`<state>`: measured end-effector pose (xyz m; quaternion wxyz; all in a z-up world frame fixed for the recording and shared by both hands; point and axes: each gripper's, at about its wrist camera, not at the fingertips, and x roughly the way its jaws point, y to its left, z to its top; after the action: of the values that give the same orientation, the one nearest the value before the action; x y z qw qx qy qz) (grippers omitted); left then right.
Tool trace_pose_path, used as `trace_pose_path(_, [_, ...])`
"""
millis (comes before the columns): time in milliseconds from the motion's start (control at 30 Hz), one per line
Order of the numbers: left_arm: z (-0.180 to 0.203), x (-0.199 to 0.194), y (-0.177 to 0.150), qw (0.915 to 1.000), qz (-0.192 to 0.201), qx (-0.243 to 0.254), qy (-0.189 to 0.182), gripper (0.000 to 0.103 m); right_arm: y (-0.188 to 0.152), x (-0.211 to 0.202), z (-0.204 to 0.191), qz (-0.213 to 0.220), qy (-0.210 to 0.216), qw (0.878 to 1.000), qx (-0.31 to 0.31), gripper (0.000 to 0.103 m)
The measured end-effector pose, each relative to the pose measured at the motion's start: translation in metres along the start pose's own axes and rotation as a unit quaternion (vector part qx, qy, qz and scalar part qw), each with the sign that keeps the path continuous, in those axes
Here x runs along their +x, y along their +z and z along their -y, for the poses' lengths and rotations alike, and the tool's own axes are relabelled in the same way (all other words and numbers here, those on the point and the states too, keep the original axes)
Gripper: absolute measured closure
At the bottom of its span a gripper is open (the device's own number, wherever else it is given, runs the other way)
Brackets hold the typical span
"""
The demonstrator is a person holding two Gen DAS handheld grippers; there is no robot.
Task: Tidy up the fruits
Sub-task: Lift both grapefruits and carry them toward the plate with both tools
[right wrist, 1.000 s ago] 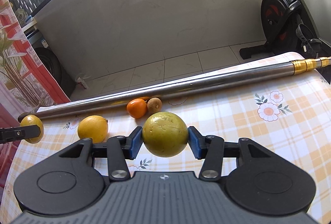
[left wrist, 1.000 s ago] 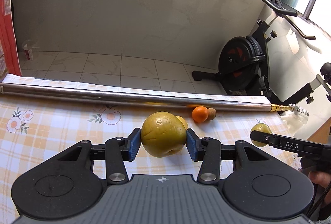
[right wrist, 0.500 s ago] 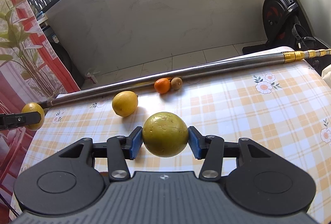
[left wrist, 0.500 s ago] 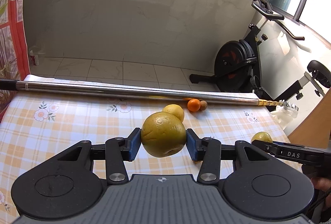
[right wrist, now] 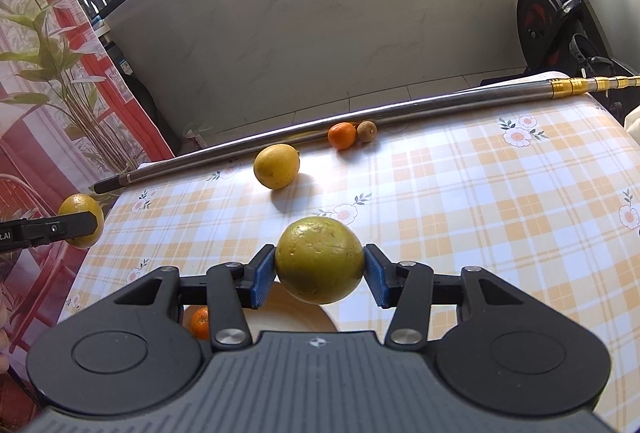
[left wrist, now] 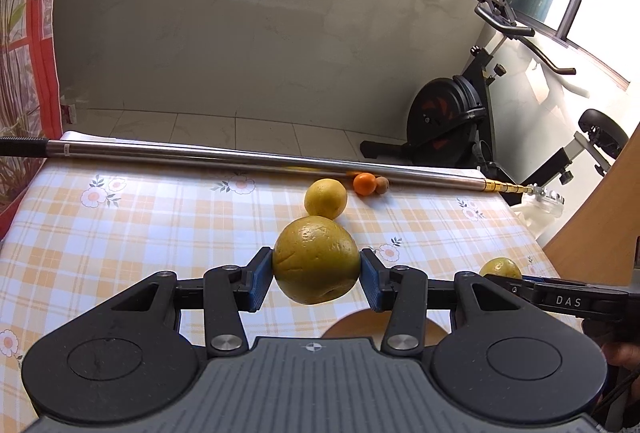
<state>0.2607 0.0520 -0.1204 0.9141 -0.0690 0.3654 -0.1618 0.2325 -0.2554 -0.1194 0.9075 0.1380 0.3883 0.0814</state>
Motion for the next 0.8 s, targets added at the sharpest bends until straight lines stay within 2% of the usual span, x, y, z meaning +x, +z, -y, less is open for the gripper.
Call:
trace_pose_path(367, [0.001,-0.001,-0.01,1.0,-0.007,0.005,0.0,0.054,-0.014,-0.003,0.0,-0.008,-0.005,1.0,-0.001,0.053])
trace_pose_path(800, [0.006,0.007,-0.029,0.9992,-0.035,0.016,-0.01,0.054,-0.029,0.0,0.002,-0.026,-0.005,1.0,-0.003,0.053])
